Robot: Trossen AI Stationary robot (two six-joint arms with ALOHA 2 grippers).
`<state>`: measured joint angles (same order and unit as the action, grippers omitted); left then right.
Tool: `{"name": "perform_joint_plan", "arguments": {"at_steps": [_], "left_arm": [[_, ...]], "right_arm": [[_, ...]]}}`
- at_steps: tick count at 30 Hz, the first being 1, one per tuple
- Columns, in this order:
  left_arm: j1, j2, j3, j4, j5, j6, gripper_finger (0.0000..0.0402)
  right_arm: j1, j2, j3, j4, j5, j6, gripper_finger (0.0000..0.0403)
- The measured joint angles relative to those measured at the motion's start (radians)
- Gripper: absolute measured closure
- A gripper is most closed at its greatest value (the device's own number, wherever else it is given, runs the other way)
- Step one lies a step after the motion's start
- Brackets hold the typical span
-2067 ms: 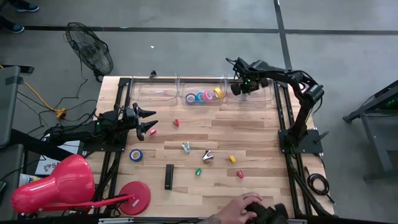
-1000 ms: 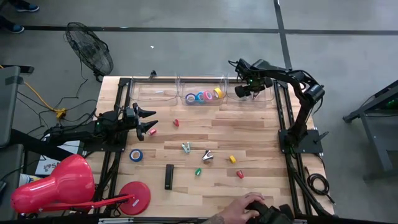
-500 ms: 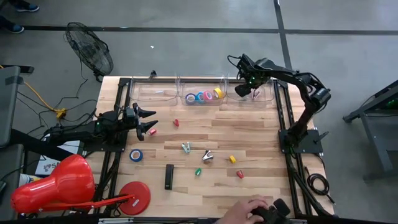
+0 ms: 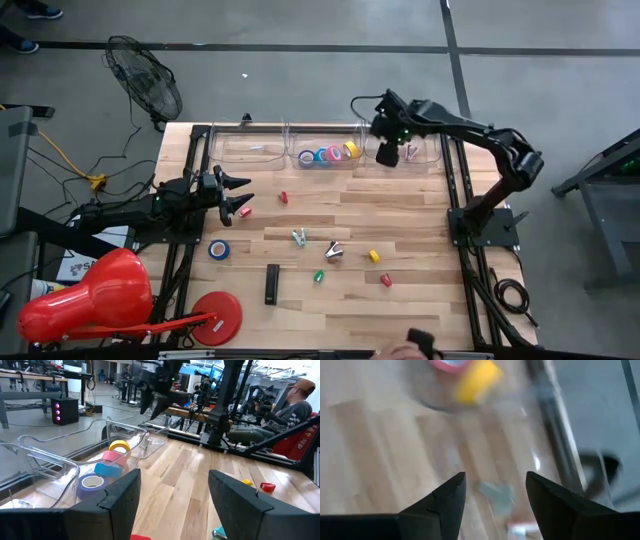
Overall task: Pick and place Stapler, Stapler remover, tape
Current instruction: Put the black staple remover into the right transparent bin
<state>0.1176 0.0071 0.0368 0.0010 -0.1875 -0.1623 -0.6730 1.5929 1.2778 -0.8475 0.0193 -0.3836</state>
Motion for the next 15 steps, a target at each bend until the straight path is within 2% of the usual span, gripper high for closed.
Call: {"name": "perform_joint_plan", "arguments": {"at_steps": [7, 15], "left_arm": [[0.000, 0.000, 0.000, 0.000, 0.000, 0.000, 0.0172], [0.000, 0.000, 0.000, 0.000, 0.000, 0.000, 0.0172]], "right_arm": [[0.142, 0.000, 0.000, 0.055, -0.056, -0.175, 0.0206], [0.301, 0.000, 0.000, 0.060, -0.056, -0.251, 0.0205]]}}
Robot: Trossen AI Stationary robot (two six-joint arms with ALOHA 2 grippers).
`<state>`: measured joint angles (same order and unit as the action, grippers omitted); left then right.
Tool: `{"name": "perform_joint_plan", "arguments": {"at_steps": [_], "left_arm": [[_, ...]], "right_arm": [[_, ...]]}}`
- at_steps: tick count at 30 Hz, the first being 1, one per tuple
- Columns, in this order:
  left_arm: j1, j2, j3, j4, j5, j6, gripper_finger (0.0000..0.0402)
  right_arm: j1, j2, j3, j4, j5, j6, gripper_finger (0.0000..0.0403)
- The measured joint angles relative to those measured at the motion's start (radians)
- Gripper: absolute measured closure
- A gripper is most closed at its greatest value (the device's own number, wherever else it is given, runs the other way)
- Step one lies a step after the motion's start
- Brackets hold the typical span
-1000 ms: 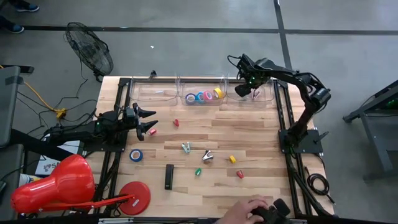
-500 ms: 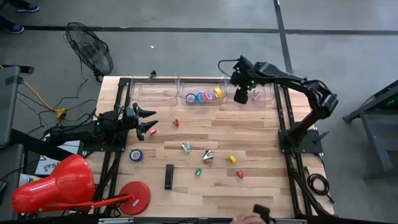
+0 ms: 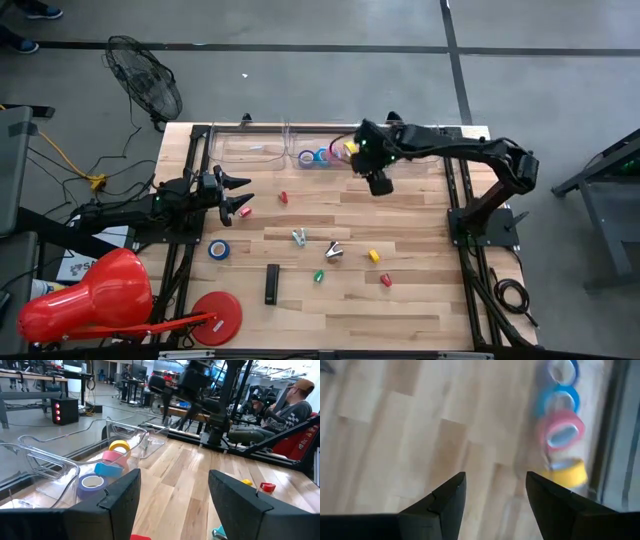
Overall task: Pick and place Stapler, Stapler remover, tape
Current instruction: Put the black staple remover into the right transparent bin
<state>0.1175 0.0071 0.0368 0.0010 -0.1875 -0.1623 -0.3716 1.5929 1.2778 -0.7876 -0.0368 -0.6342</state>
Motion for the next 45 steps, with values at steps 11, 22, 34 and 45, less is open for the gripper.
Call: {"name": "perform_joint_plan", "arguments": {"at_steps": [11, 22, 34, 45], "left_arm": [[0.000, 0.000, 0.000, 0.000, 0.000, 0.000, 0.0172], [0.000, 0.000, 0.000, 0.000, 0.000, 0.000, 0.0172], [0.000, 0.000, 0.000, 0.000, -0.001, 0.000, 0.0172], [0.000, 0.000, 0.000, 0.000, -0.002, 0.000, 0.0172]], "right_arm": [[0.256, 0.086, 0.000, 0.155, -0.006, 0.029, 0.0202], [0.367, 0.198, 0.000, 0.269, -0.101, 0.104, 0.0112], [0.447, 0.293, 0.000, 0.302, -0.210, 0.096, 0.0073], [0.457, 0.366, 0.000, 0.322, -0.181, 0.138, 0.0072]]}}
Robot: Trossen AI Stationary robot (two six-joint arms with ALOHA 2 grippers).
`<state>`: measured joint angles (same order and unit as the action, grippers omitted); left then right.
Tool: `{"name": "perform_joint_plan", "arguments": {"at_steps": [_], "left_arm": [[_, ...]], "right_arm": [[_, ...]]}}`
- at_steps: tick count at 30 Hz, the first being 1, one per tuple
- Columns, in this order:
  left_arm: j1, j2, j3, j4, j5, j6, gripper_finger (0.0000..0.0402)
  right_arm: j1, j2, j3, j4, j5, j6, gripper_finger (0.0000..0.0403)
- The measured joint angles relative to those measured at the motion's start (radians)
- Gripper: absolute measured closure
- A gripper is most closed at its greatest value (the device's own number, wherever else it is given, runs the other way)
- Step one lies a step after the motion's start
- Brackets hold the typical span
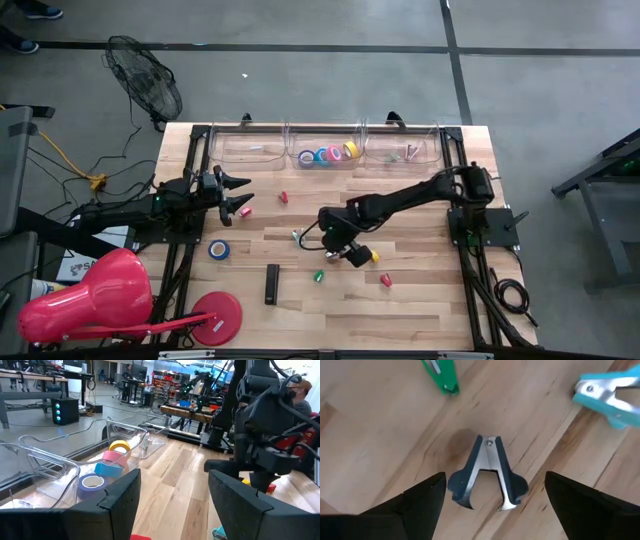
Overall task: Pick and place Stapler, Stapler remover, tape
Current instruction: Put the black staple remover into the right transparent bin
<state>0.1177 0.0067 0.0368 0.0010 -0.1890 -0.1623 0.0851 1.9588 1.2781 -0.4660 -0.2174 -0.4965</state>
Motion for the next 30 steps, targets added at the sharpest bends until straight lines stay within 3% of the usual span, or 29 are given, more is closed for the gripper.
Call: {"name": "perform_joint_plan", "arguments": {"at_steps": [14, 30], "left_arm": [[0.000, 0.000, 0.000, 0.000, -0.001, 0.000, 0.0172], [0.000, 0.000, 0.000, 0.000, -0.002, 0.000, 0.0172]], "right_arm": [[0.010, 0.027, 0.000, -0.013, 0.007, 0.000, 0.0086], [0.009, 0.027, 0.000, -0.024, 0.052, -0.001, 0.0217]]}}
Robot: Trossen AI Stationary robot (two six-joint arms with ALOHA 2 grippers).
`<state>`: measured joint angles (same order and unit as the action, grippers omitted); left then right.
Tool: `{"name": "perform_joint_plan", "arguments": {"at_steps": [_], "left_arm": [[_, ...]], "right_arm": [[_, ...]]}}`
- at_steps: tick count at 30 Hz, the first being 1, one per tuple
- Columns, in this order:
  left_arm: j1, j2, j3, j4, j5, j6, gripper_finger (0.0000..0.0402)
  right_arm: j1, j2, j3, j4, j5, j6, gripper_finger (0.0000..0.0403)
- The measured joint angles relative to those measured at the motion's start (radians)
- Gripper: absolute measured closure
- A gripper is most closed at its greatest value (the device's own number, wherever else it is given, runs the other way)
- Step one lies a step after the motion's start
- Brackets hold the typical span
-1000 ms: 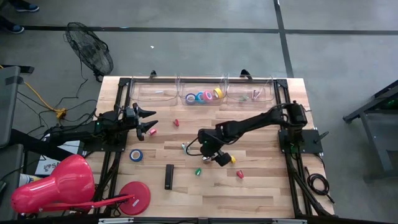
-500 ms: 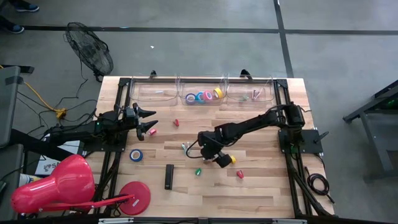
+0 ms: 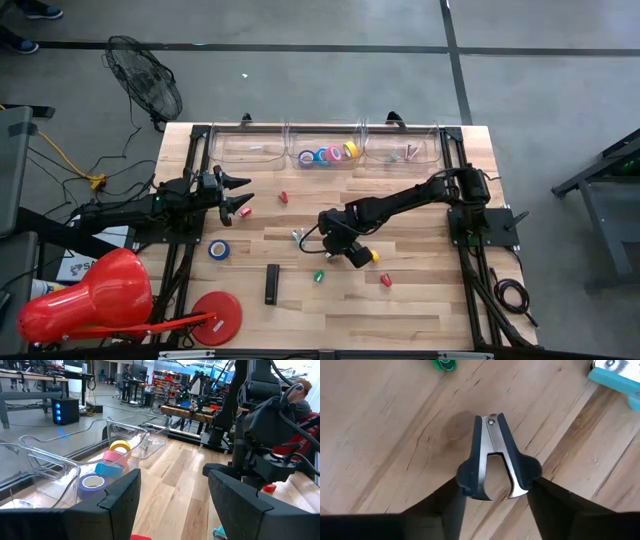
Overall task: Pick and place Stapler, Stapler remover, tape
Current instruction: Put the black staple remover into the right transparent bin
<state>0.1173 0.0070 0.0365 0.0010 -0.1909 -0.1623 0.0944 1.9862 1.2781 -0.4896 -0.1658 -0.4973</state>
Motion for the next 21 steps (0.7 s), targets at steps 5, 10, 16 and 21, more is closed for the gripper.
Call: {"name": "perform_joint_plan", "arguments": {"at_steps": [5, 10, 16, 21], "left_arm": [[0.000, 0.000, 0.000, 0.000, 0.000, 0.000, 0.0172], [0.000, 0.000, 0.000, 0.000, 0.000, 0.000, 0.0172], [0.000, 0.000, 0.000, 0.000, 0.000, 0.000, 0.0172], [0.000, 0.000, 0.000, 0.000, 0.000, 0.000, 0.0172]], "right_arm": [[0.000, 0.000, 0.000, 0.000, 0.000, 0.000, 0.0258], [0.000, 0.000, 0.000, 0.000, -0.001, 0.002, 0.0294], [-0.003, -0.001, 0.000, 0.005, -0.001, 0.151, 0.0324], [-0.003, -0.007, 0.000, -0.004, 0.003, 0.306, 0.0322]]}}
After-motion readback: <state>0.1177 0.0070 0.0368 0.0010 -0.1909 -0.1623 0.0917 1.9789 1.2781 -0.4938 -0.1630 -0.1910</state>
